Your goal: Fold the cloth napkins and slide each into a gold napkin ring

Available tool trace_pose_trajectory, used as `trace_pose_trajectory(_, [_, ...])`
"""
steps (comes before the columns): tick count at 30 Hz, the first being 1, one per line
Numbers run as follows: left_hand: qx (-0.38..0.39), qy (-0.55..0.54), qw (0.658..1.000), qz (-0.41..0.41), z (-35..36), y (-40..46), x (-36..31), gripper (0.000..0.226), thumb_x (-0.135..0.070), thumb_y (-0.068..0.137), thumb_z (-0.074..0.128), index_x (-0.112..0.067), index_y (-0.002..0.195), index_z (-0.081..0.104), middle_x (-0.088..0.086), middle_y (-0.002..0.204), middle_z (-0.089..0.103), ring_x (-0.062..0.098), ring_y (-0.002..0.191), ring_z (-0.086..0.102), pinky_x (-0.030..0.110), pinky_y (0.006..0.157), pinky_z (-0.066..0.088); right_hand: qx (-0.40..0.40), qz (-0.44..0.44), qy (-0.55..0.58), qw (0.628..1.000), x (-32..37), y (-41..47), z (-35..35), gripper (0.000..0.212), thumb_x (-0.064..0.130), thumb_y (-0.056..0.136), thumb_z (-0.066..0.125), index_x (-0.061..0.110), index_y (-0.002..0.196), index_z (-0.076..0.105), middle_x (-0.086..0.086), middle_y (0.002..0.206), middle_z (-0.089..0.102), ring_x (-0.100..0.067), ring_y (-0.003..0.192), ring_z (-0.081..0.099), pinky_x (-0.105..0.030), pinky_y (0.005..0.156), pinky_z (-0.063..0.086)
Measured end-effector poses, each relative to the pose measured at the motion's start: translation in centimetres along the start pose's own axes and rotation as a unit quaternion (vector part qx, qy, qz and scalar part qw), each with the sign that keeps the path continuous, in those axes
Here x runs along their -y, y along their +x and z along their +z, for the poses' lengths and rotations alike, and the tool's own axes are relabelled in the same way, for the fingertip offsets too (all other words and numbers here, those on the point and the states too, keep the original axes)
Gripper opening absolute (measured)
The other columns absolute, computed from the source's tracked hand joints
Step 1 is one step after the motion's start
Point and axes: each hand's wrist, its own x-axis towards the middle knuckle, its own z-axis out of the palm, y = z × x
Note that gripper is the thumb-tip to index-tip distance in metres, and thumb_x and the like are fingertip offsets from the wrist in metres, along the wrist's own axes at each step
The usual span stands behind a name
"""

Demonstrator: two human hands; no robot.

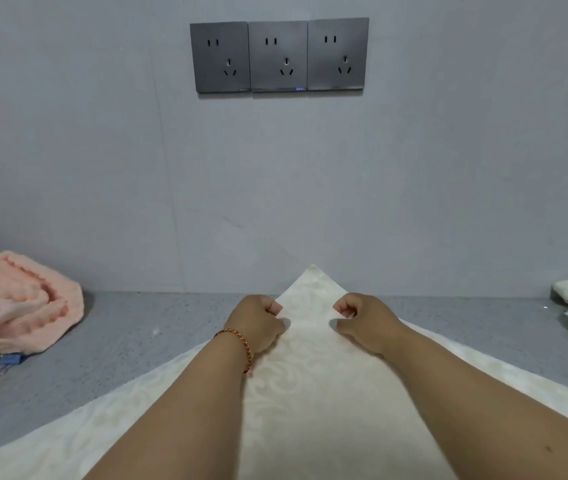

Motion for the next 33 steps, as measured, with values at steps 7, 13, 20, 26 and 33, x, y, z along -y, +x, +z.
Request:
trace_pose_trajectory(7, [0.104,-0.071,0.99,-0.057,-1.6,-1.4,-1.8,0.026,0.002,0.089,0.043,-0.014,0.075,0.059,0.004,0.082,0.056,0.02,0.064,0.049,0.018,0.055,0.041,0.068,0.027,0.229,0.971,1.2,-1.3,-0.9,0.033,-0.01,0.079,0.049,0.015,0.084,0.07,0.002,0.077,0.06,-0.015,0.063,0.053,-0.022,0.054,0.041])
trace_pose_trajectory(13, [0.042,-0.018,0.999,0.027,-0.7,-1.6,-1.5,0.027,-0.031,0.091,0.061,-0.015,0.071,0.068,-0.005,0.063,0.061,0.011,0.056,0.054,0.02,0.058,0.043,0.069,-0.017,0.14,0.988,1.4,-1.5,-0.8,0.032,0.002,0.084,0.049,0.019,0.07,0.072,-0.004,0.086,0.066,-0.015,0.081,0.055,-0.023,0.07,0.041])
trace_pose_trajectory(20, [0.041,0.164,0.983,0.068,-0.4,-0.8,-1.0,0.021,-0.034,0.073,0.079,-0.03,0.076,0.059,-0.014,0.078,0.057,0.011,0.075,0.056,0.038,0.089,0.048,0.048,-0.089,-0.012,0.995,0.6,-1.1,-0.2,0.011,0.017,0.079,0.071,0.027,0.079,0.066,0.012,0.084,0.059,-0.001,0.072,0.051,-0.013,0.066,0.04])
trace_pose_trajectory(26, [0.054,0.207,0.974,0.078,-0.6,-1.0,-1.3,0.025,-0.035,0.082,0.071,-0.024,0.066,0.056,-0.013,0.061,0.056,0.01,0.062,0.051,0.039,0.086,0.045,0.09,-0.047,-0.067,0.993,0.8,-0.7,-0.4,0.017,0.031,0.077,0.075,0.026,0.077,0.059,0.012,0.076,0.057,-0.008,0.07,0.052,-0.022,0.064,0.038])
trace_pose_trajectory(33, [0.065,0.14,0.982,0.105,-0.9,-1.7,-1.7,0.015,-0.008,0.078,0.071,-0.02,0.071,0.064,-0.003,0.062,0.059,0.006,0.045,0.049,0.017,0.046,0.039,0.043,-0.106,-0.066,0.991,1.0,-1.2,-0.6,0.023,0.018,0.077,0.077,0.021,0.067,0.056,0.013,0.062,0.051,-0.002,0.055,0.043,-0.015,0.052,0.031])
